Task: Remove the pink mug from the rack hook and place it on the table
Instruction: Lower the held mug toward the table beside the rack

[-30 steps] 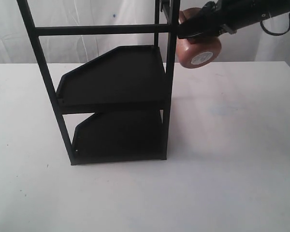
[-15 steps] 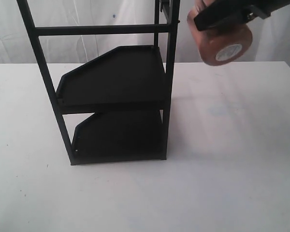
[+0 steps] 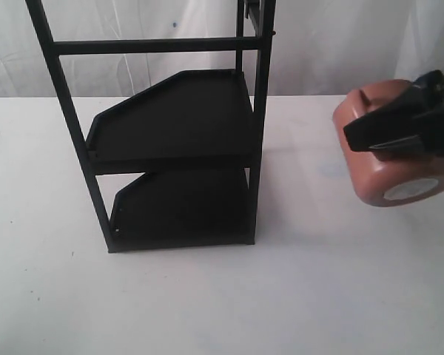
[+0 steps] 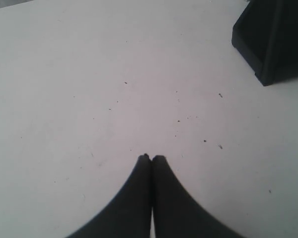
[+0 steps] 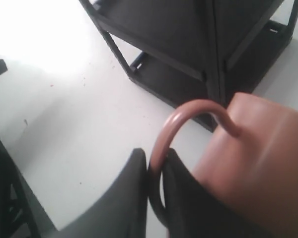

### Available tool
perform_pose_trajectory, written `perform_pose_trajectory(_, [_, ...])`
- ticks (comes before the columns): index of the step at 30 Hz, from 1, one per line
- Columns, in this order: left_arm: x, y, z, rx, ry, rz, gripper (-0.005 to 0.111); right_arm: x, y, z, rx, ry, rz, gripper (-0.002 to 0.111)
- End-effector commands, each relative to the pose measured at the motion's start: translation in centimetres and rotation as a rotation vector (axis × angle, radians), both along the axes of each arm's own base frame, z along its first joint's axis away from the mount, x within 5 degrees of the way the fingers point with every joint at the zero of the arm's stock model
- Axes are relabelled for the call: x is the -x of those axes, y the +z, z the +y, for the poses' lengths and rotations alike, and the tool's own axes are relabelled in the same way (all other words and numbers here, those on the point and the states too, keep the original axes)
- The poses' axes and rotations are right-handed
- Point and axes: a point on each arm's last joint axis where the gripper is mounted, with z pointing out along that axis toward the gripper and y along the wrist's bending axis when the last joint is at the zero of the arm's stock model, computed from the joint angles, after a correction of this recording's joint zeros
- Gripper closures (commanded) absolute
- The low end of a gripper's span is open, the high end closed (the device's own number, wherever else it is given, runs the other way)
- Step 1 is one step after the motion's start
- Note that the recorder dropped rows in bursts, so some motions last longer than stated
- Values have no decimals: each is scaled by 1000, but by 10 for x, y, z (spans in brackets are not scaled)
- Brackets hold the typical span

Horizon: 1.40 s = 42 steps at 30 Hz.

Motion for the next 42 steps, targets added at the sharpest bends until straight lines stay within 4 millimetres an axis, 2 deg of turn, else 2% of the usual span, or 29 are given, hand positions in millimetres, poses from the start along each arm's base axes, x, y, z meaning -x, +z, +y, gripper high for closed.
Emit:
perform_pose_trajectory(1, [0, -1, 0, 0, 0, -1, 107, 51, 11, -2, -64, -24, -108, 108])
perform_pose_trajectory(5, [0, -1, 0, 0, 0, -1, 107, 83, 4, -6, -79, -58, -221, 108])
perform_pose_trajectory(10, [0, -1, 0, 0, 0, -1, 107, 98, -20, -8, -58, -56, -346, 108])
perform_pose_trajectory(18, [0, -1, 0, 0, 0, -1, 107, 93, -61, -6, -51, -54, -350, 108])
perform_pose_trajectory(24, [0, -1, 0, 0, 0, -1, 107, 88, -71, -19, -75, -268, -493, 108])
perform_pose_trajectory(31, [0, -1, 0, 0, 0, -1, 107, 95, -78, -29, -61, -359, -600, 108])
perform_pose_trajectory(33, [0, -1, 0, 0, 0, -1, 107, 92, -86, -31, -27, -366, -618, 108])
perform_pose_trajectory(36, [0, -1, 0, 0, 0, -1, 107, 86, -108, -38, 55, -431, -704, 108])
perform_pose_trajectory(39, [0, -1, 0, 0, 0, -1, 107, 84, -116, -40, 61, -450, -771, 108])
perform_pose_trajectory(41, [0, -1, 0, 0, 0, -1, 107, 85, -113, -37, -10, -439, -854, 108])
perform_pose_trajectory(42, [0, -1, 0, 0, 0, -1, 107, 86, -109, -33, -128, -433, -907, 108])
